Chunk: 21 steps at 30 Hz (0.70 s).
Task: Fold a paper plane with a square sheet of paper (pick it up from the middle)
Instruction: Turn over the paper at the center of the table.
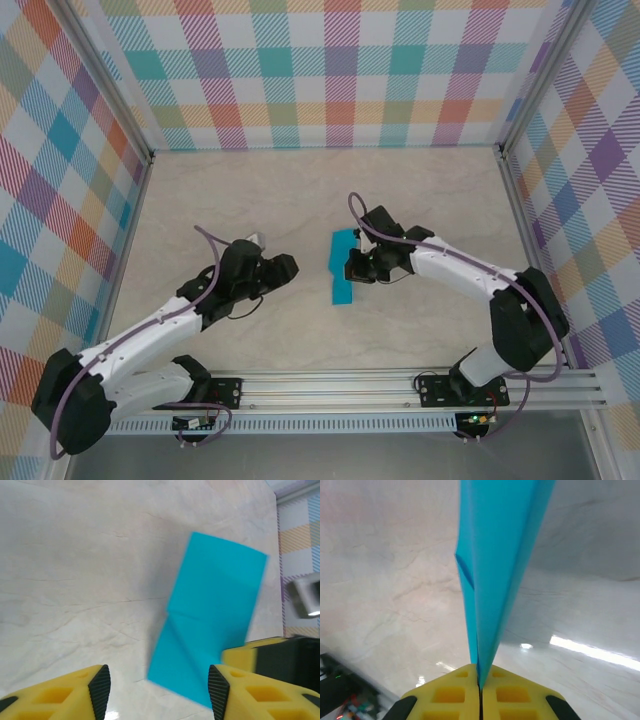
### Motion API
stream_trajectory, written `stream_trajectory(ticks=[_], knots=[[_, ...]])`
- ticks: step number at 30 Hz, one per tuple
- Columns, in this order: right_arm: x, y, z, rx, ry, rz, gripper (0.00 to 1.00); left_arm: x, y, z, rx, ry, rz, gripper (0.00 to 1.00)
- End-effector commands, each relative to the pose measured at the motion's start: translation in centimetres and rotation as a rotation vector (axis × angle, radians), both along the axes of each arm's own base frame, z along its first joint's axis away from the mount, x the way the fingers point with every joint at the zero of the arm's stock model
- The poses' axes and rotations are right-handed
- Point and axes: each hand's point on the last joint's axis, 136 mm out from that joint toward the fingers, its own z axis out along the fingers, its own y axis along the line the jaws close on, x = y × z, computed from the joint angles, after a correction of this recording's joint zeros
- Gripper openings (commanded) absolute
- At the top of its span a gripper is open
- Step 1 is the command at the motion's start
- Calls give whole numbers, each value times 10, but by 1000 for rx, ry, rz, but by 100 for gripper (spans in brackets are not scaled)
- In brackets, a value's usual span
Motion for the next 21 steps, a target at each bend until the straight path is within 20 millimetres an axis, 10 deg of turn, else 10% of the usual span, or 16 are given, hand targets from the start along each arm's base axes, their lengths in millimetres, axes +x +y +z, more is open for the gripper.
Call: stream_trajectory(ticks=[1, 7, 21], knots=[[-18, -75, 8, -395, -9, 3, 7, -17, 32, -27, 119, 54, 59, 60], [-20, -132, 52, -819, -50, -60, 8, -22, 49, -32, 122, 38, 94, 66], [-22, -60, 30, -1124, 127, 3, 10, -39, 50, -26, 65, 42, 26, 71]])
